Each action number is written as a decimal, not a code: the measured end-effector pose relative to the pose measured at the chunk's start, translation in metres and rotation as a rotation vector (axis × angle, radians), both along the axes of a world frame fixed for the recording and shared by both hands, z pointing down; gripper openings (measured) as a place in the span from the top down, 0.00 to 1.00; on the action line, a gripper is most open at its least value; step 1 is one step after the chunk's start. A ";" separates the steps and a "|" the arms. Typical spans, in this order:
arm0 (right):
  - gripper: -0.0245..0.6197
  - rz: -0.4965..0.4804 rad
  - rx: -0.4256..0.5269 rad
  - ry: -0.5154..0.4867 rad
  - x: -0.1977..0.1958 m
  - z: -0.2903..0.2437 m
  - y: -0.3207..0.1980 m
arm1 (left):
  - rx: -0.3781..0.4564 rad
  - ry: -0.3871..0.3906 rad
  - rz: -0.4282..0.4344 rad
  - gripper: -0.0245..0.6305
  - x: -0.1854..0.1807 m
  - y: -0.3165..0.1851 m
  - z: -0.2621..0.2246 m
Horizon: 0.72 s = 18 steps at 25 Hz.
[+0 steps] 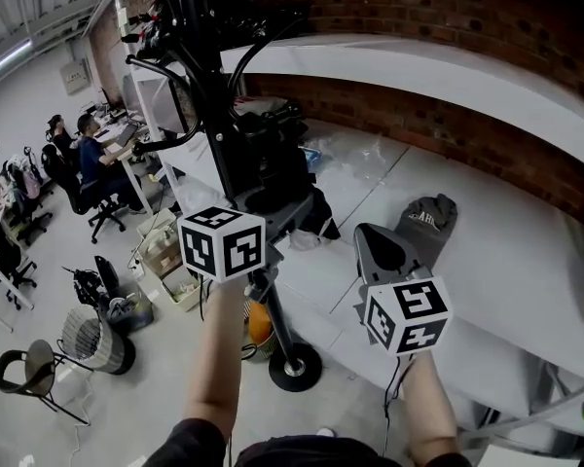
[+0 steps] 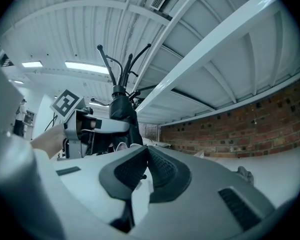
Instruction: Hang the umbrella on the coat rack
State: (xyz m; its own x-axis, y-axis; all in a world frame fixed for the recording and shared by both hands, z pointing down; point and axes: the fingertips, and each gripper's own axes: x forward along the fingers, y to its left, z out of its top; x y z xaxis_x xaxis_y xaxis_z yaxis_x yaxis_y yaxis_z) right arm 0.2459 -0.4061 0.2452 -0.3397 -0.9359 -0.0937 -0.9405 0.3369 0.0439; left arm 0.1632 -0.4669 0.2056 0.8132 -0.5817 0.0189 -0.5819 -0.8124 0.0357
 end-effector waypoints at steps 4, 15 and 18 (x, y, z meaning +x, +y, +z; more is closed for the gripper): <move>0.93 -0.012 -0.014 0.002 -0.010 0.005 -0.003 | -0.015 -0.015 -0.005 0.67 -0.010 0.001 0.010; 0.93 -0.038 -0.057 0.028 -0.036 0.017 -0.004 | -0.047 -0.039 -0.036 0.67 -0.027 0.005 0.032; 0.93 -0.045 -0.076 0.033 -0.043 0.022 -0.007 | -0.060 -0.043 -0.040 0.67 -0.028 0.006 0.040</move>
